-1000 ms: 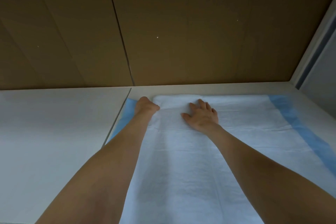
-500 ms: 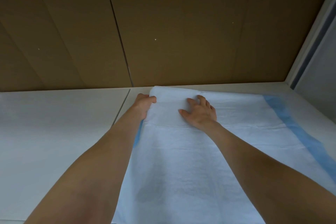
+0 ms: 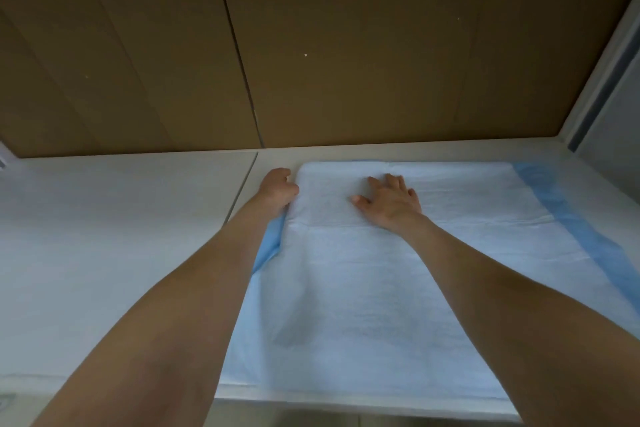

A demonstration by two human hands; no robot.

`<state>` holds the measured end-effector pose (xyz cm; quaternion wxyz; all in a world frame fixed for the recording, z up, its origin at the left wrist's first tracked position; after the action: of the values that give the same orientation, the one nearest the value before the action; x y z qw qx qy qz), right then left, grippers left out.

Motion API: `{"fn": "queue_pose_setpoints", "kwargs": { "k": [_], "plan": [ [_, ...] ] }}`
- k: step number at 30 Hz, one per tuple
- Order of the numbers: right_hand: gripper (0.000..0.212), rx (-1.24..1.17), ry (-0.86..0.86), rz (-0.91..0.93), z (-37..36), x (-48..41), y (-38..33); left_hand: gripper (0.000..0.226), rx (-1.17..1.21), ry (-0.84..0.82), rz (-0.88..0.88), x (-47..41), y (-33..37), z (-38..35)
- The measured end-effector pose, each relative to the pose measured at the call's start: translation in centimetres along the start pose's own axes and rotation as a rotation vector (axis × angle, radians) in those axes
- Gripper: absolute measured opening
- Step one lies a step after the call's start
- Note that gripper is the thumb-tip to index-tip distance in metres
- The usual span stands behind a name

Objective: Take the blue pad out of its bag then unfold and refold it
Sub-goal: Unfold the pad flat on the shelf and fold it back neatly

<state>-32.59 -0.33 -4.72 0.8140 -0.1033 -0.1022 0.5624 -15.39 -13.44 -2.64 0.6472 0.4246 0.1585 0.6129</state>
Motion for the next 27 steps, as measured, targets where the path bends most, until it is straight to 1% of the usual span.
{"fn": "queue_pose_setpoints", "kwargs": {
  "k": [1,2,4,7,8,10,13,16,20,24,27],
  "plan": [
    [0.07,-0.001,0.014,-0.01,0.2,0.4,-0.1,0.05,-0.038,0.042,-0.02,0.7,0.0,0.6],
    [0.068,0.009,0.027,-0.018,0.4,0.9,-0.2,0.048,-0.083,0.09,-0.05,1.3,0.0,1.1],
    [0.064,0.032,0.044,-0.032,0.6,2.2,-0.5,0.039,-0.142,0.175,-0.079,2.9,-0.1,2.1],
    [0.057,0.036,0.088,-0.04,0.7,4.4,-1.0,0.021,-0.21,0.202,-0.113,5.8,-0.4,2.1],
    [0.055,0.033,0.099,-0.04,0.7,5.1,-1.2,0.023,-0.241,0.195,-0.123,6.6,-0.7,1.8],
    [0.052,0.025,0.103,-0.047,0.5,6.8,-1.5,0.036,-0.311,0.174,-0.093,8.0,-1.7,1.3],
    [0.051,0.022,0.081,-0.067,0.1,8.8,-1.8,0.04,-0.4,0.144,-0.01,9.6,-3.6,0.9],
    [0.053,0.019,0.057,-0.101,-0.3,10.3,-1.6,0.042,-0.381,0.093,0.04,10.6,-4.9,0.8],
    [0.057,-0.005,0.023,-0.089,-0.8,11.3,-1.5,0.056,-0.393,0.082,0.075,11.2,-5.4,0.9],
    [0.06,-0.028,0.006,-0.078,-0.9,11.4,-1.4,0.061,-0.277,0.031,0.16,10.7,-5.9,1.0],
    [0.061,-0.04,0.004,-0.078,-0.9,11.5,-1.3,0.057,-0.179,0.016,0.204,10.5,-6.1,1.2]
  ]
}}
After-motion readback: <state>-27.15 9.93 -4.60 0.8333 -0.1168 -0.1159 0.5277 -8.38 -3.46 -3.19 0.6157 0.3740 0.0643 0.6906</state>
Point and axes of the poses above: each hand's wrist, its own x-axis away from the middle knuckle, its own z-axis out of the back of the hand, y = z × x, the point moved 7 cm from there along -x, towards the middle knuckle, and after that the axes turned 13 degrees about z, right-handed, at the moved point
